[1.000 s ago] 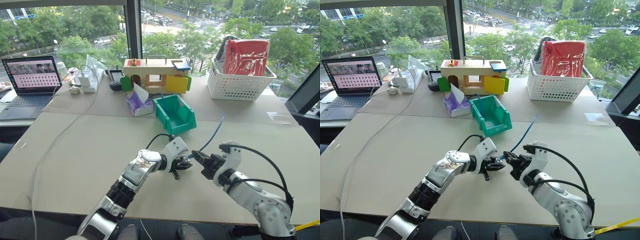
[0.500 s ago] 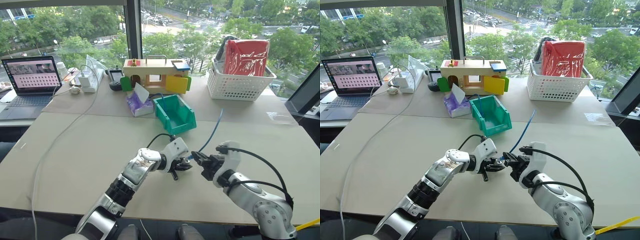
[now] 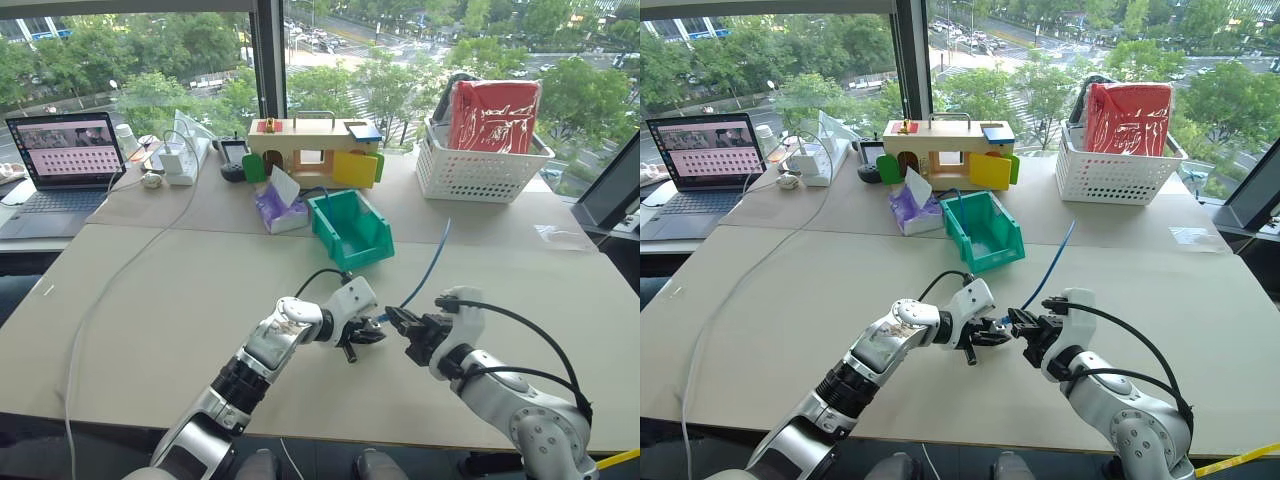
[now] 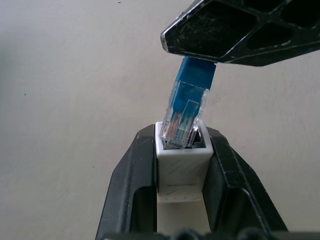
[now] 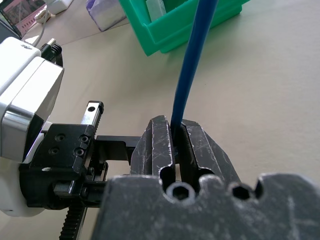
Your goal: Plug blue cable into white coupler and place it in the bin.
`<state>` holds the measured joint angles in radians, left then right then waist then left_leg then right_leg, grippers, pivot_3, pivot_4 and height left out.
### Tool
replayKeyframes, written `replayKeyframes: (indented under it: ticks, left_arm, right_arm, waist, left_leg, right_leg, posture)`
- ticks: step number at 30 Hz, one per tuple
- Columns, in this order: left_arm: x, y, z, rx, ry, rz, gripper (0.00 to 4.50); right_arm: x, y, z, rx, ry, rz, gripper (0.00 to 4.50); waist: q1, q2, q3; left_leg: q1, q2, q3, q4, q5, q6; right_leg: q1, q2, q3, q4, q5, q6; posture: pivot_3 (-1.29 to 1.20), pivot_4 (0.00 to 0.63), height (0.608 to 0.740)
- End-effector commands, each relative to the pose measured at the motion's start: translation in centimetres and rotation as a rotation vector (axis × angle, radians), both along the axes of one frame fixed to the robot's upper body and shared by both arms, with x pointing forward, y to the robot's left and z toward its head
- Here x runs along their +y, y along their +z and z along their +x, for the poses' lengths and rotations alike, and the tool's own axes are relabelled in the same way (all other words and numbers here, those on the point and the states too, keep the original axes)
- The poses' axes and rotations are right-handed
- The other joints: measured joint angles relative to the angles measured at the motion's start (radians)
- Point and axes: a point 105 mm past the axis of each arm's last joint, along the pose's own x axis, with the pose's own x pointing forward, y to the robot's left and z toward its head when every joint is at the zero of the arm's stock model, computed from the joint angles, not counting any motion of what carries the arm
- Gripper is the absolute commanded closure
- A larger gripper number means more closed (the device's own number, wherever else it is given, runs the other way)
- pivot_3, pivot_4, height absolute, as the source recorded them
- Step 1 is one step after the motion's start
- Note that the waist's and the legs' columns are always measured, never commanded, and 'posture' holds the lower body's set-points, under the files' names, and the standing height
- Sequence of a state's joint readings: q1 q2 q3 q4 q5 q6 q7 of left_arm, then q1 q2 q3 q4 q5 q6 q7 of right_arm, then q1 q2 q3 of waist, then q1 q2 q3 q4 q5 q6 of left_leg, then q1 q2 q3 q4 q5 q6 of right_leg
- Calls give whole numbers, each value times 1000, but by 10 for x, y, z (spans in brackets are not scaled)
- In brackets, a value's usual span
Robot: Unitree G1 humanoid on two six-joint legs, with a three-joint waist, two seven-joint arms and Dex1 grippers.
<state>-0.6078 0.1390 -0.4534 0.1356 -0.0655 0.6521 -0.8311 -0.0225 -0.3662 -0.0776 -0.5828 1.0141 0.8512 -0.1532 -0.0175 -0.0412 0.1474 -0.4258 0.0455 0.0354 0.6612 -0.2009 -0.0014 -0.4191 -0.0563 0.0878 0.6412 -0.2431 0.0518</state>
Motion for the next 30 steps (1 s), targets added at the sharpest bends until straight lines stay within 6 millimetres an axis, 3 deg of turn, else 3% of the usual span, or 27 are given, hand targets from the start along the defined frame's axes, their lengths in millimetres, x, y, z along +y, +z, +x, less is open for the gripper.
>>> replayKeyframes:
  ticks: [1,30]
  left_arm:
    - [-2,-18,-10,66,-27,31,3808]
    - [0,-20,-8,64,-15,39,3808]
  right_arm:
    - [2,-6,-7,31,23,-23,4500]
    - [6,-3,-9,27,55,-58,4500]
  waist:
    - [0,0,0]
    - [0,0,-1]
  left_leg:
    - [0,0,0,0,0,0]
    - [0,0,0,0,0,0]
  right_leg:
    - [0,0,0,0,0,0]
    - [0,0,0,0,0,0]
  posture:
    - [0,150,719]
    - [0,150,719]
